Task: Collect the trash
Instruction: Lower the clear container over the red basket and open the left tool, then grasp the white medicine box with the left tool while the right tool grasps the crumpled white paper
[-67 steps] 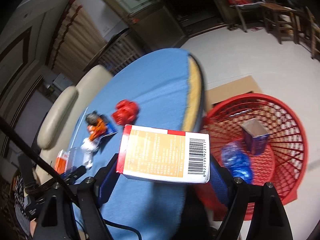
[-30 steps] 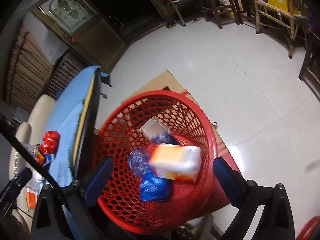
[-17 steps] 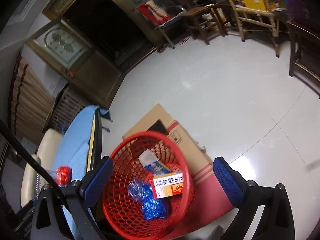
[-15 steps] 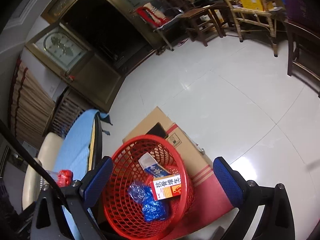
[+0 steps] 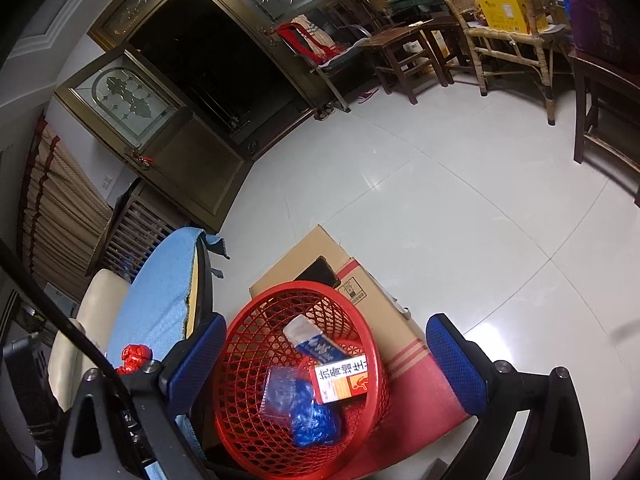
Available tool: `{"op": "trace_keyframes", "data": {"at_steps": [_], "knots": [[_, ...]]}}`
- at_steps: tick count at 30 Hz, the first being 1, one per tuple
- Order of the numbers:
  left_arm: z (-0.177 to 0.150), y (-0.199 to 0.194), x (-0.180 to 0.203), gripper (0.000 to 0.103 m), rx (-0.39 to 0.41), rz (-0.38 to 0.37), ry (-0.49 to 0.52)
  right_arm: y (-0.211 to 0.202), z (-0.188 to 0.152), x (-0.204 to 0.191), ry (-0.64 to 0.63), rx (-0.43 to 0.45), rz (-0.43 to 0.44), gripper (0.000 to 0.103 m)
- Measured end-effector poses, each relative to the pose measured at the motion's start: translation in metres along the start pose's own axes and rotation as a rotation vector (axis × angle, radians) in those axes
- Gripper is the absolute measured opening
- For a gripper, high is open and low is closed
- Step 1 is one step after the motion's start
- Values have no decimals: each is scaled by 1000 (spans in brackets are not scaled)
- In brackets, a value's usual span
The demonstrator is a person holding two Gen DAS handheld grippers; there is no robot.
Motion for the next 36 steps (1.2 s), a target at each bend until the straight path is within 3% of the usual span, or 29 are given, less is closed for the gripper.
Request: {"op": "trace_keyframes", "data": {"at_steps": [8,18,32,36], "knots": [[-35,-14,-47,77,-27,69,-135,12,-19,-34,-79,-58,24,101],[-95,-38,-100,77,-27,126,-299,28,-73,-99,-248,-169,57,101],[-226,-58,-218,78,-46,234,-663,40,-163,-177,-487,-290,75,101],[-246,-50,-249,78,-67,284,-705,44,-187,-194,-547,-322,83,101]]}}
Point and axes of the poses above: each gripper's, at about its wrist camera, not at the fingertips, and y roughly the way its jaws point, x to its right, z to its top, the point moved 1 cm from there along y, roughly the way its jaws point, and after that the axes turned 14 degrees about y, right-handed, at the moved point
